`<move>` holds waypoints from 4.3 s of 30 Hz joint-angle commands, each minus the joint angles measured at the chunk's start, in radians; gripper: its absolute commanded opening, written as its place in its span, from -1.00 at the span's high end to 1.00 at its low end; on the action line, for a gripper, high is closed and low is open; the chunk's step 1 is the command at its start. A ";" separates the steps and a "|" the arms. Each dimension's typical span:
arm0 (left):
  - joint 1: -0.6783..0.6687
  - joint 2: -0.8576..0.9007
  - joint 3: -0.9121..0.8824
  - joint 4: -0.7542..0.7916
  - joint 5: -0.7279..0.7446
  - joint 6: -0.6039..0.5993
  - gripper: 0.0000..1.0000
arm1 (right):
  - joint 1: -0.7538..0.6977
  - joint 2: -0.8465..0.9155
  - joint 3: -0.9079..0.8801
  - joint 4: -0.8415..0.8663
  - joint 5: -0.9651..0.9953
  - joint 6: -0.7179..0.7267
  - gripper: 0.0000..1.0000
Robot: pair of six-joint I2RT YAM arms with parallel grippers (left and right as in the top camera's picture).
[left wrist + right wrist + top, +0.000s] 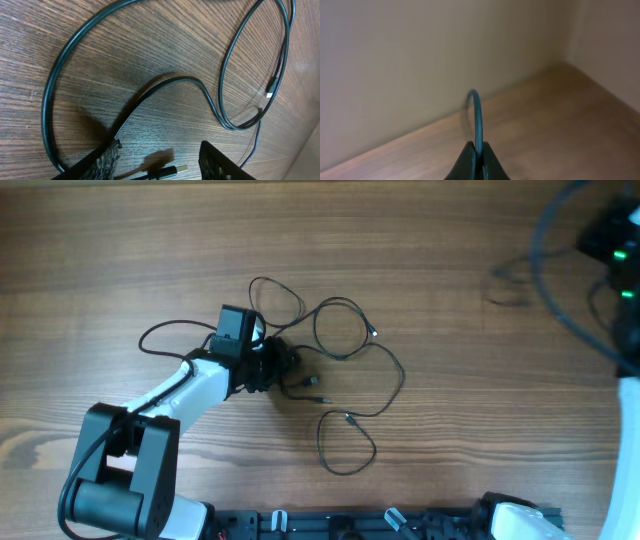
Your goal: Untangle cables
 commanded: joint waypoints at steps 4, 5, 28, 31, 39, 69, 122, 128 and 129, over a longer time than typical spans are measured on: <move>-0.002 0.010 0.001 -0.018 -0.013 0.020 -0.09 | -0.218 0.184 0.008 -0.262 0.006 0.148 0.91; -0.002 0.010 0.001 -0.021 -0.013 0.020 -0.08 | -0.233 0.230 0.008 -0.306 0.005 0.164 0.91; -0.002 0.010 0.001 -0.035 -0.014 0.021 -0.10 | -0.160 0.461 -0.002 -0.576 -0.456 -0.160 -1.00; -0.002 0.010 0.001 -0.036 -0.014 0.020 -0.11 | -0.088 0.462 -0.019 -0.578 -0.355 -0.201 -0.98; -0.002 0.010 0.001 -0.040 -0.013 0.020 -0.10 | -0.143 0.466 -0.225 -0.512 0.046 0.074 -0.99; -0.002 0.010 0.001 -0.055 -0.014 0.021 -0.11 | -0.329 0.340 -0.309 -0.255 -0.469 -0.034 -0.99; 0.267 -0.037 0.001 -0.217 -0.070 0.129 -0.25 | 0.866 0.710 -0.225 0.063 -0.130 0.810 -0.48; 0.267 -0.037 0.001 -0.227 -0.070 0.129 -0.25 | 0.871 0.711 -0.249 0.107 -0.128 0.836 -0.43; 0.267 -0.037 0.001 -0.227 -0.070 0.129 -0.25 | 0.871 0.711 -0.254 0.110 -0.128 0.863 -0.42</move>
